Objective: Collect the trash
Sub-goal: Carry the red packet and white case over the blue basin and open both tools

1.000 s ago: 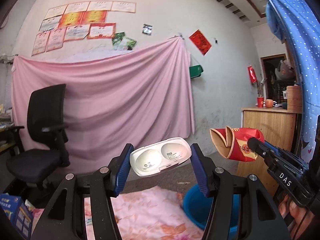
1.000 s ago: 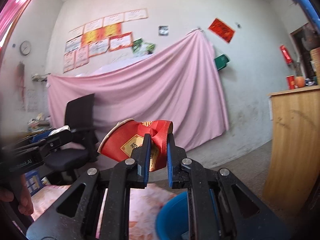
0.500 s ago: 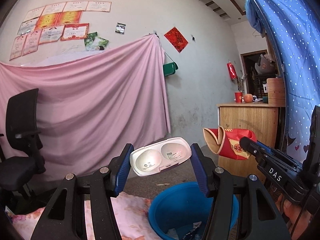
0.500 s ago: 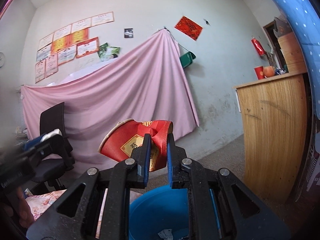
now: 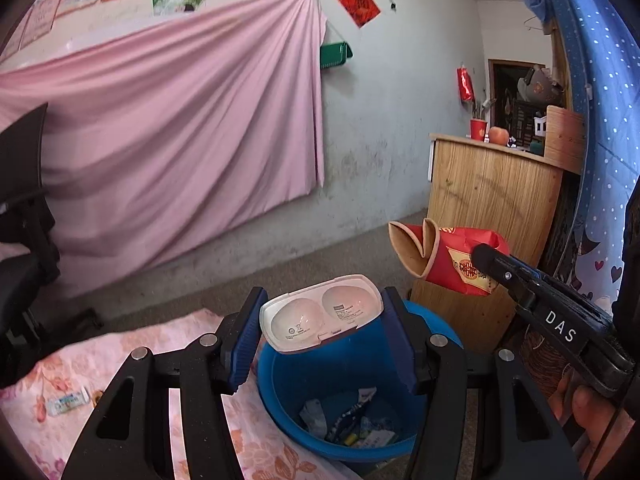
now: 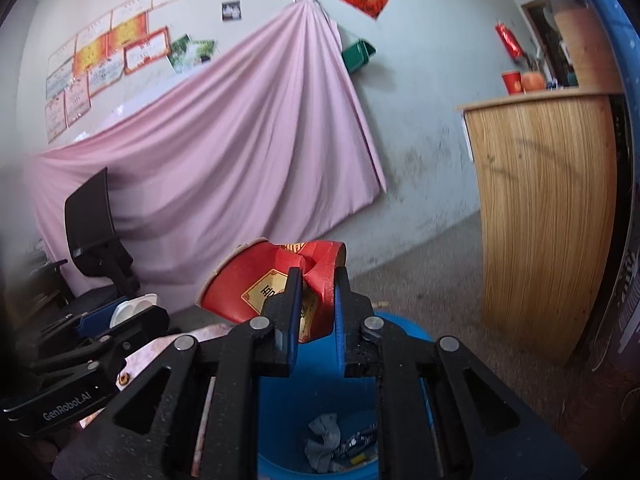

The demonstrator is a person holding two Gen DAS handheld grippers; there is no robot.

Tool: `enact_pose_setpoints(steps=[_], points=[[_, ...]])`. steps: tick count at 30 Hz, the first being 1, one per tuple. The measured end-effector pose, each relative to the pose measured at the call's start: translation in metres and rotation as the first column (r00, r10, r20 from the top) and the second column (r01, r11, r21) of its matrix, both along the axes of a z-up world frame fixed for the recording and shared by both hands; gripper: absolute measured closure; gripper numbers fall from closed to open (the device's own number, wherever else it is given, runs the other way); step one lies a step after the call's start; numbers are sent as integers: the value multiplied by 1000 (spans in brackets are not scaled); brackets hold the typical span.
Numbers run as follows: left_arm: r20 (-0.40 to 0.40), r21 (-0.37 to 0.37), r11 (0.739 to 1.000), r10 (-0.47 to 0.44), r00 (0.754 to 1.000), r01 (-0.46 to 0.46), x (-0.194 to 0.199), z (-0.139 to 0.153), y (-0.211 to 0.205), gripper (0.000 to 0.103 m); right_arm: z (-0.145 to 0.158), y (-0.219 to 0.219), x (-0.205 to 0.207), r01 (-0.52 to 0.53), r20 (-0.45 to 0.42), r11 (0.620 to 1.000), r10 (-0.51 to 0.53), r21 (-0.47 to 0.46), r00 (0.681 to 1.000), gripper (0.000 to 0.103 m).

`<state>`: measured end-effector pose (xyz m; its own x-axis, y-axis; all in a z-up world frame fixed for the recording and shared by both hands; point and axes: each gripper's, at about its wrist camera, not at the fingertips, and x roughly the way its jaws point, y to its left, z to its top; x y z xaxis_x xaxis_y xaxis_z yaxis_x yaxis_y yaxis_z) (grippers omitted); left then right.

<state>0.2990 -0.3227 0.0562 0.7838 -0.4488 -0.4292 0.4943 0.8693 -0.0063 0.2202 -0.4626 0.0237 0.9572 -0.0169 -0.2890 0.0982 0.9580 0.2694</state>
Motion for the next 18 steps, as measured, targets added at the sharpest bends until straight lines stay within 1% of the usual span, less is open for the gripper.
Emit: enact_pose_setpoints(steps=[3, 8, 13, 18], points=[[-65, -4, 1000, 1, 998, -1, 10, -5, -1, 51, -7, -6, 8, -1, -41, 1000, 1, 14, 999, 65], [-162, -4, 1000, 22, 987, -23, 26, -13, 0, 51, -18, -12, 16, -4, -96, 999, 8, 37, 995, 65], [-202, 0, 1000, 20, 979, -21, 31, -16, -2, 51, -27, -13, 24, -8, -149, 999, 13, 38, 989, 64], [-219, 16, 1000, 24, 975, -21, 33, -22, -3, 51, -31, -15, 28, -7, -171, 999, 13, 37, 985, 62]])
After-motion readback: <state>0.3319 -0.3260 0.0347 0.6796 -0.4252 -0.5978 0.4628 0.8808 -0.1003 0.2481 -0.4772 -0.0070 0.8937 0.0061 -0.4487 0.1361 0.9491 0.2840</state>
